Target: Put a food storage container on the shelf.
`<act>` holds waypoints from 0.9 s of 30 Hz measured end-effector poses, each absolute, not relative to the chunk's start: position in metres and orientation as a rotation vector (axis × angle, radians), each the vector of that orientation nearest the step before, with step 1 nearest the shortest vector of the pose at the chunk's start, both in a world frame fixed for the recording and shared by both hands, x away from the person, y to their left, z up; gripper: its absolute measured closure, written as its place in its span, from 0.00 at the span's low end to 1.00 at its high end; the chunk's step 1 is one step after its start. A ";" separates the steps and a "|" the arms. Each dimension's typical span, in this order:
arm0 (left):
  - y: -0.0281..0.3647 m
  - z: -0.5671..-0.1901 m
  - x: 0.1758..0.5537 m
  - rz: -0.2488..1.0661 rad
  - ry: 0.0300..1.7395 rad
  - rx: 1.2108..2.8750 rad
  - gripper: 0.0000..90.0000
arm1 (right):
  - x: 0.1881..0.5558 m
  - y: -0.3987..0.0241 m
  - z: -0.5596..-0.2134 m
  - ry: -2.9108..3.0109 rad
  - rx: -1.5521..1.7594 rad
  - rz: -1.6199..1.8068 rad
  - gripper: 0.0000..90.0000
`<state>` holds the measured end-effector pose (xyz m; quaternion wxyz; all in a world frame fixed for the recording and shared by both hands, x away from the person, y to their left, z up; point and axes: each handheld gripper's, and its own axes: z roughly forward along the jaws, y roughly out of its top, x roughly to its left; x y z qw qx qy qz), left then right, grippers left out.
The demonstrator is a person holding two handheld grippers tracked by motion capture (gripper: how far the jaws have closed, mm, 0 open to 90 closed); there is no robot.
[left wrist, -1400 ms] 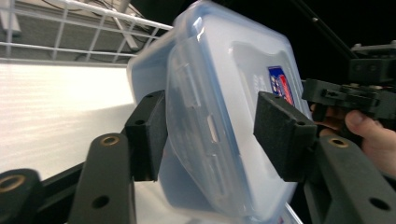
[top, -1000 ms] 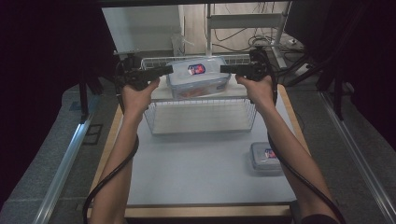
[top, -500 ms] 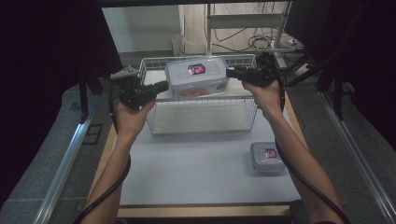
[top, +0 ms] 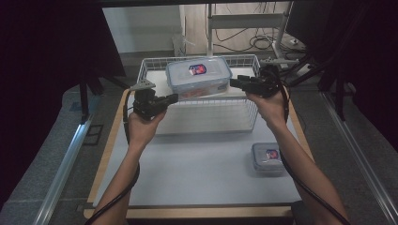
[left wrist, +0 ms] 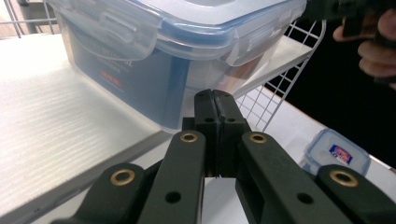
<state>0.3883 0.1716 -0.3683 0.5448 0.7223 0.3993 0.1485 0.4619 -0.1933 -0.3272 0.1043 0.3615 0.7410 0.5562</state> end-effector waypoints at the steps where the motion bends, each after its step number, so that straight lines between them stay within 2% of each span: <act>1: 0.173 -0.369 0.390 0.347 0.951 1.709 1.00 | 0.462 -0.193 -0.327 2.185 1.066 1.640 0.58; 17: 0.169 -0.363 0.413 0.358 1.007 1.731 1.00 | 0.462 -0.185 -0.347 2.233 1.066 1.595 0.63; 22: 0.167 -0.362 0.407 0.361 0.983 1.730 1.00 | 0.460 -0.183 -0.348 2.242 1.050 1.586 0.63; 27: 0.166 -0.364 0.392 0.386 0.957 1.747 0.94 | 0.455 -0.184 -0.347 2.241 1.036 1.586 0.61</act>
